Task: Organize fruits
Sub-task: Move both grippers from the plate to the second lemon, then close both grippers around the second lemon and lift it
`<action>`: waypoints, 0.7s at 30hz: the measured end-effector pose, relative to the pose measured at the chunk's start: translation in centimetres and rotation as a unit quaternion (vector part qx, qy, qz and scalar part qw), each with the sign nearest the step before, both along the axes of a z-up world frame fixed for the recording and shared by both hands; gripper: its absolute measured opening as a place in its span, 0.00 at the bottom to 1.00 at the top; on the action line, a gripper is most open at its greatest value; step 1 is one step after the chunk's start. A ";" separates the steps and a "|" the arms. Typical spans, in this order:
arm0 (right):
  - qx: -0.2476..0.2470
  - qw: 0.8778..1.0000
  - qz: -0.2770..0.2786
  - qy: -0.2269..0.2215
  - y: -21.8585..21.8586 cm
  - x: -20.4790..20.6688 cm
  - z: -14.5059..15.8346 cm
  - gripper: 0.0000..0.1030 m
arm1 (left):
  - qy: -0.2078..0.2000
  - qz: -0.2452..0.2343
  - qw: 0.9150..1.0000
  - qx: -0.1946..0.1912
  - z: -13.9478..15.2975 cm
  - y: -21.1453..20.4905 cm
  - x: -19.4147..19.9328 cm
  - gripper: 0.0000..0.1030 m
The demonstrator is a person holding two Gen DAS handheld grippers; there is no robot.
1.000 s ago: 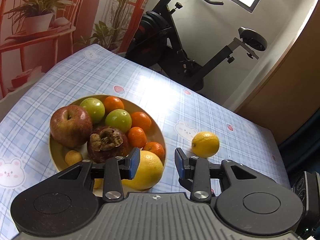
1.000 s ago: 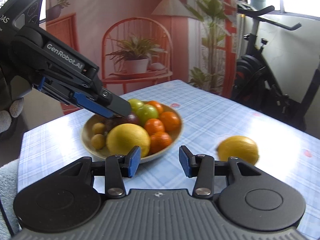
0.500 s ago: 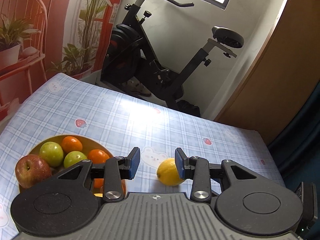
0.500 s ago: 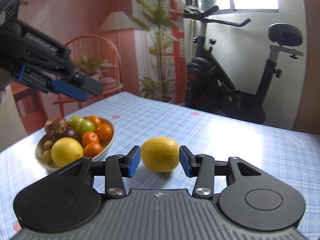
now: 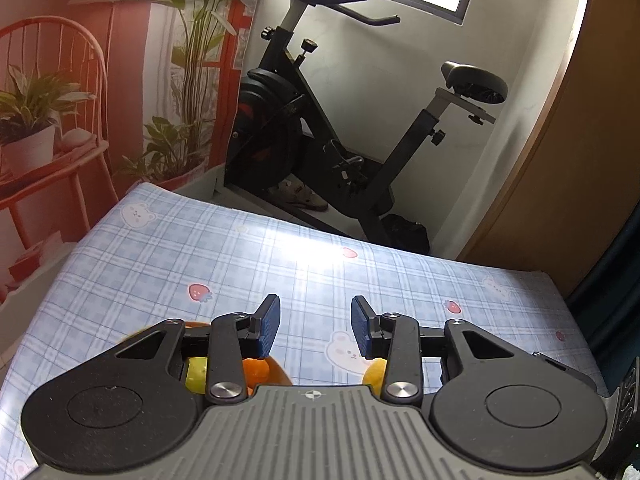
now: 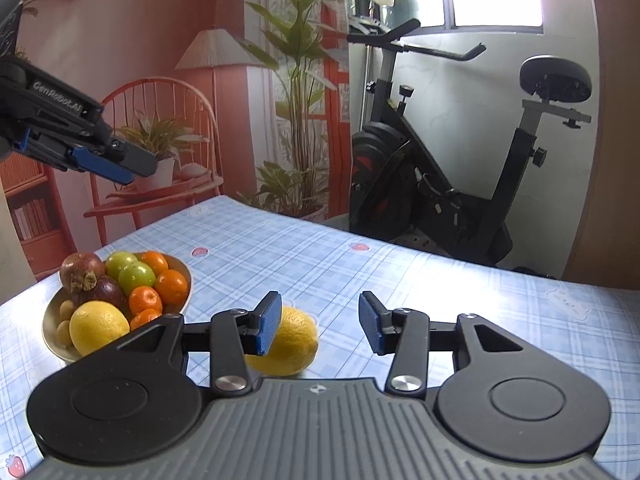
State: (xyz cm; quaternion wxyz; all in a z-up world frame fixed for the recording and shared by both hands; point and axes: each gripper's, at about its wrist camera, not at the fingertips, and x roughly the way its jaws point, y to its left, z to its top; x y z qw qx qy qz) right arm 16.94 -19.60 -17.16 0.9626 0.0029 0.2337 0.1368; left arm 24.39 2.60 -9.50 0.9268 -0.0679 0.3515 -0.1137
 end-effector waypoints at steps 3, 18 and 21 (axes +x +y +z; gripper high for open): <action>-0.007 1.000 0.017 0.018 0.5 0.4 -1.2 0.47 | 0.018 -0.012 1.000 -0.001 -1.3 -0.6 0.8 0.40; -0.019 0.994 0.072 0.074 2.1 2.1 -5.1 0.54 | 0.092 -0.069 0.992 -0.055 -6.9 -5.1 4.1 0.40; -0.010 0.995 0.072 0.073 2.0 2.3 -5.0 0.54 | 0.102 -0.073 0.990 -0.057 -7.7 -5.5 4.3 0.40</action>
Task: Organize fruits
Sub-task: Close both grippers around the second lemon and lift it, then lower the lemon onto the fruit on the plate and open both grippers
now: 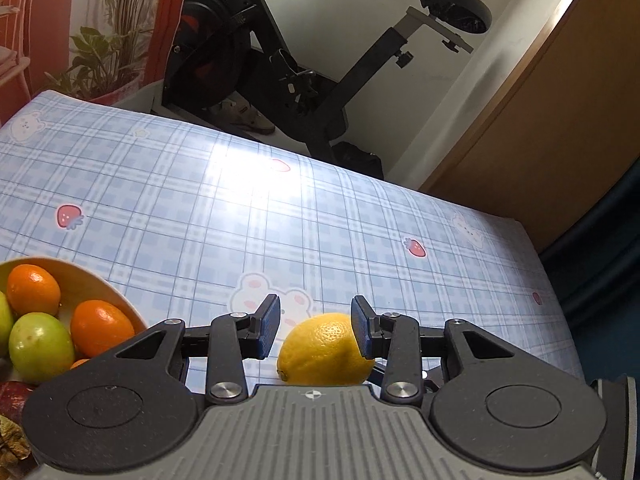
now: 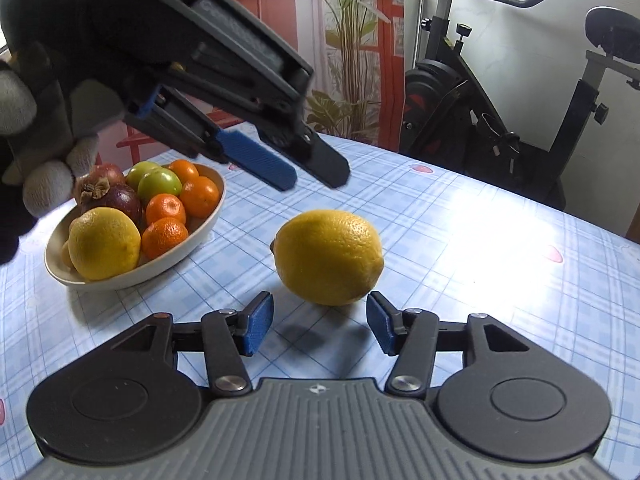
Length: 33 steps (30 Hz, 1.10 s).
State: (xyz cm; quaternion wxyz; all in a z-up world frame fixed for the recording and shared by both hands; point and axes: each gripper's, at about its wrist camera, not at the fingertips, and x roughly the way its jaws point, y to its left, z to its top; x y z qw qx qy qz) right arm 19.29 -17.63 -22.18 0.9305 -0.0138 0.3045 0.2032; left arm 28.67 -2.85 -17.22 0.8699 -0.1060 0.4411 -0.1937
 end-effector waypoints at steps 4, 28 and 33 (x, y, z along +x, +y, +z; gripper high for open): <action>0.009 1.000 -0.007 0.010 -0.3 0.8 0.0 0.55 | 0.014 -0.011 1.000 0.001 -0.8 -0.5 0.0 0.40; 0.054 0.997 0.057 -0.022 7.2 2.5 4.9 0.56 | 0.008 -0.006 1.000 0.015 5.0 7.1 -1.5 0.39; 0.048 0.995 0.087 -0.013 10.3 3.3 5.6 0.56 | 0.010 0.016 0.999 0.035 5.5 9.4 -1.8 0.39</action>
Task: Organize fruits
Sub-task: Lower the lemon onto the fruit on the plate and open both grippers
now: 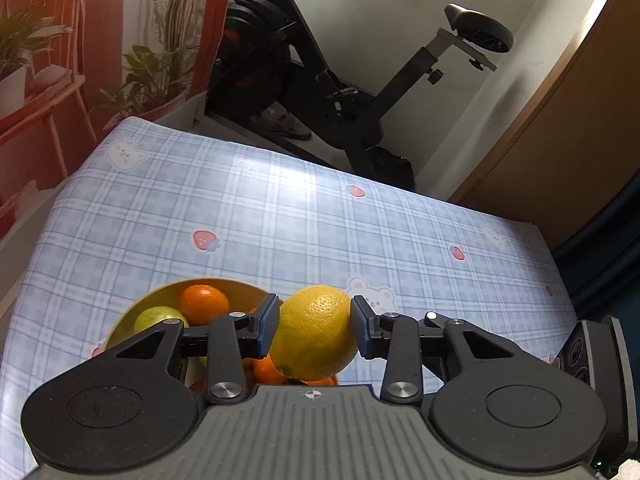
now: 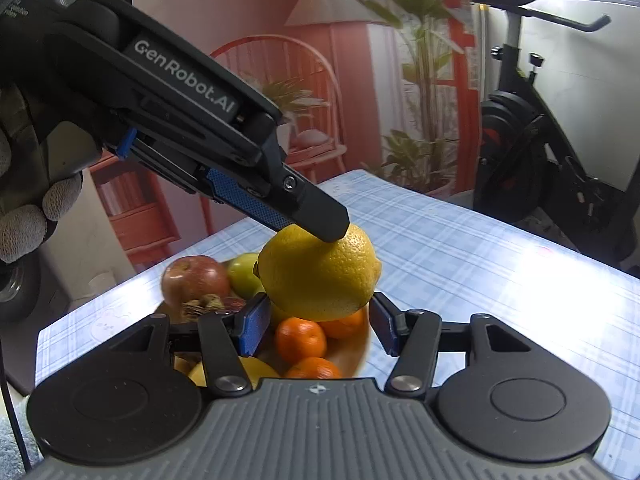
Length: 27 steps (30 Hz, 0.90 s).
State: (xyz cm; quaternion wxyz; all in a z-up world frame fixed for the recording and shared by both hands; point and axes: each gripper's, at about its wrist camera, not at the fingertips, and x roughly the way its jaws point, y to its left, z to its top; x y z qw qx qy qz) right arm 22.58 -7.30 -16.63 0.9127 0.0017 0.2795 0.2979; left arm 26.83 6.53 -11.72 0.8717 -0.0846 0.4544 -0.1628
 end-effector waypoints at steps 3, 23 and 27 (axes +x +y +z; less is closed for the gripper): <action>-0.013 1.000 0.017 0.006 1.0 0.0 -0.4 0.56 | 0.010 0.008 1.000 -0.005 -0.6 0.9 -0.3 0.39; -0.040 0.999 0.031 0.019 1.5 -0.4 -1.1 0.56 | 0.019 0.025 0.999 -0.039 -2.6 2.5 -1.1 0.39; -0.041 0.999 0.027 0.016 1.5 -0.7 -1.0 0.56 | 0.014 0.031 0.999 -0.031 -2.3 2.4 -1.2 0.39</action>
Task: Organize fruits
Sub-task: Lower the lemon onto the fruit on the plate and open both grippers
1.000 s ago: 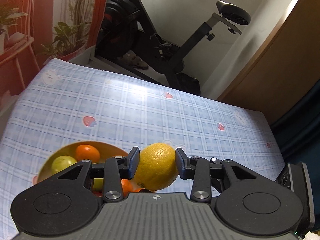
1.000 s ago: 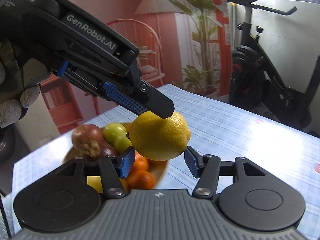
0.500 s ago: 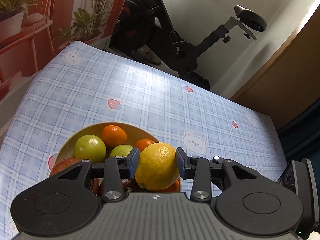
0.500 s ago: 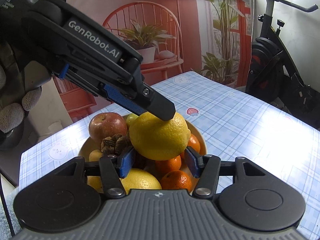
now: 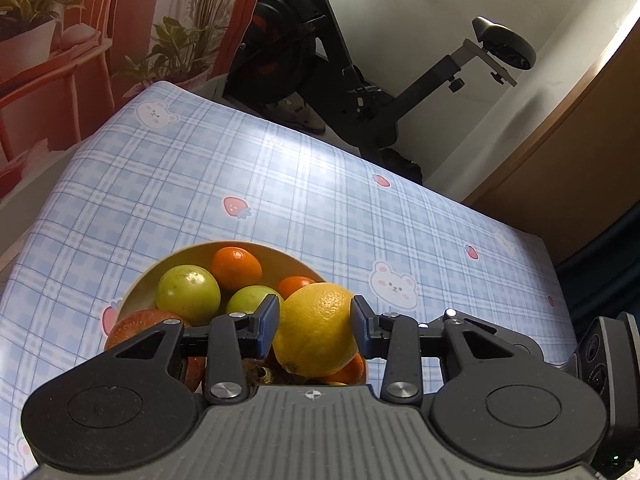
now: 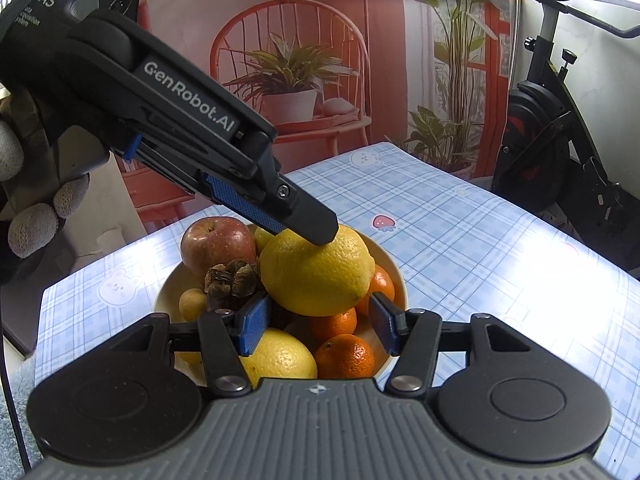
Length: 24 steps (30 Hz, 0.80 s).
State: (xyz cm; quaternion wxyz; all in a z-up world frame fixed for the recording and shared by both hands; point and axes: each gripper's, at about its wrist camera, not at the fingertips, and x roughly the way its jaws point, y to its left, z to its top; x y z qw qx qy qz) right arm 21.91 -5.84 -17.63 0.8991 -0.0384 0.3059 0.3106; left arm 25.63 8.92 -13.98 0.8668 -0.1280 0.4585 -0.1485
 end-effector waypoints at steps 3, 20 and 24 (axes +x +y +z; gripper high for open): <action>0.001 1.000 -0.003 0.000 -0.3 -0.2 0.1 0.56 | -0.004 0.002 1.000 0.007 0.3 -0.1 -0.2 0.39; -0.007 0.999 -0.034 -0.010 -1.7 -2.2 1.7 0.60 | -0.055 0.011 0.997 0.050 3.1 -0.6 -3.2 0.49; -0.011 0.999 -0.040 -0.009 -1.8 -2.5 1.8 0.60 | -0.063 0.017 0.996 0.058 3.5 -0.5 -3.9 0.51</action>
